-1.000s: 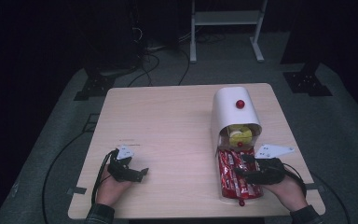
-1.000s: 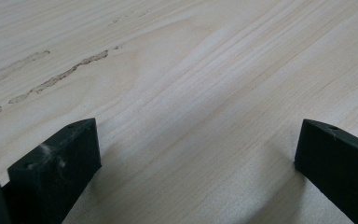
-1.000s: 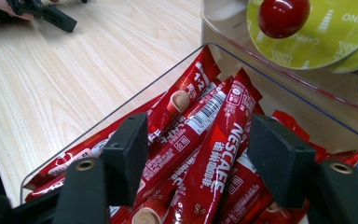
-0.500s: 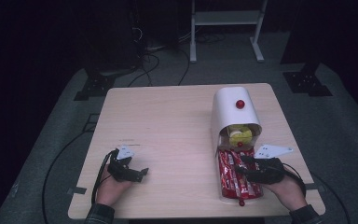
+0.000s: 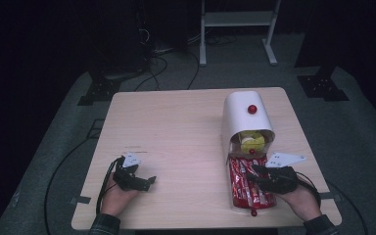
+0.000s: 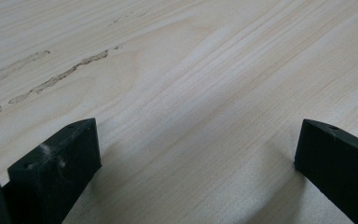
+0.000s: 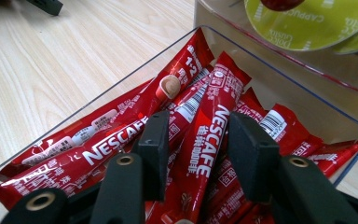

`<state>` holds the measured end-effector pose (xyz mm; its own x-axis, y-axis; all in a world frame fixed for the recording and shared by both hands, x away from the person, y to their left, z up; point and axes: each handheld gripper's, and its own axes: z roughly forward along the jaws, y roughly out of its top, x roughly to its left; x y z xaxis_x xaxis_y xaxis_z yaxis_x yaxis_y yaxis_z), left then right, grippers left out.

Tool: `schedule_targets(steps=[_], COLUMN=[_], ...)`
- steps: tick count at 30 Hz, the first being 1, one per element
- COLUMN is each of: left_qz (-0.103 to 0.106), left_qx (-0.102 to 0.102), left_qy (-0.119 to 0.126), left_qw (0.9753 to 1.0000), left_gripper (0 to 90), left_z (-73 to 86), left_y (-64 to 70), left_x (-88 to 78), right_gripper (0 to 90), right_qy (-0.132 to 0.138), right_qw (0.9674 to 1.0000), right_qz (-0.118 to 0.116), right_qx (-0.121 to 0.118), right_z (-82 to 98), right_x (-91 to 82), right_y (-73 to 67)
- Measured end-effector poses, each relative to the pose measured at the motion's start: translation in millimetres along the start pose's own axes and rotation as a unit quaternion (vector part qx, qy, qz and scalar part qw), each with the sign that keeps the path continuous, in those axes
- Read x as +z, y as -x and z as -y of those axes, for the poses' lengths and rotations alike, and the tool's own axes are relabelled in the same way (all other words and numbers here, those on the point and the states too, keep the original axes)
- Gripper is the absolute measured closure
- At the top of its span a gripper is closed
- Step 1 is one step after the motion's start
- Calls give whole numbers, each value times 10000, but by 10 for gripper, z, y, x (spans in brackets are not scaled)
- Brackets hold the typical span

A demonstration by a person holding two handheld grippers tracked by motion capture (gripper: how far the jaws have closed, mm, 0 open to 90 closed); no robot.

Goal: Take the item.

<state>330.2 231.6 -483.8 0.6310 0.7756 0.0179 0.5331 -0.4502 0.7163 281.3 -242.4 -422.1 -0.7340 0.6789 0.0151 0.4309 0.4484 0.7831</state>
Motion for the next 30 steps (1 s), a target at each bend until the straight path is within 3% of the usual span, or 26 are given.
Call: schedule_targets(steps=[19,30], left_qz=[1,4], left_qx=[1,-12], left_qy=[0,1], left_qw=[10000,10000], left_gripper=[0,0], left_z=[0,0], left_y=[0,2], left_x=[0,0], right_gripper=[780,801], right_qy=[-71,-92], right_qw=[9999,9999], right_qz=[-114,-130], right_qx=[41,17], right_z=[5,-10], right_x=[0,-20], right_y=[15,28])
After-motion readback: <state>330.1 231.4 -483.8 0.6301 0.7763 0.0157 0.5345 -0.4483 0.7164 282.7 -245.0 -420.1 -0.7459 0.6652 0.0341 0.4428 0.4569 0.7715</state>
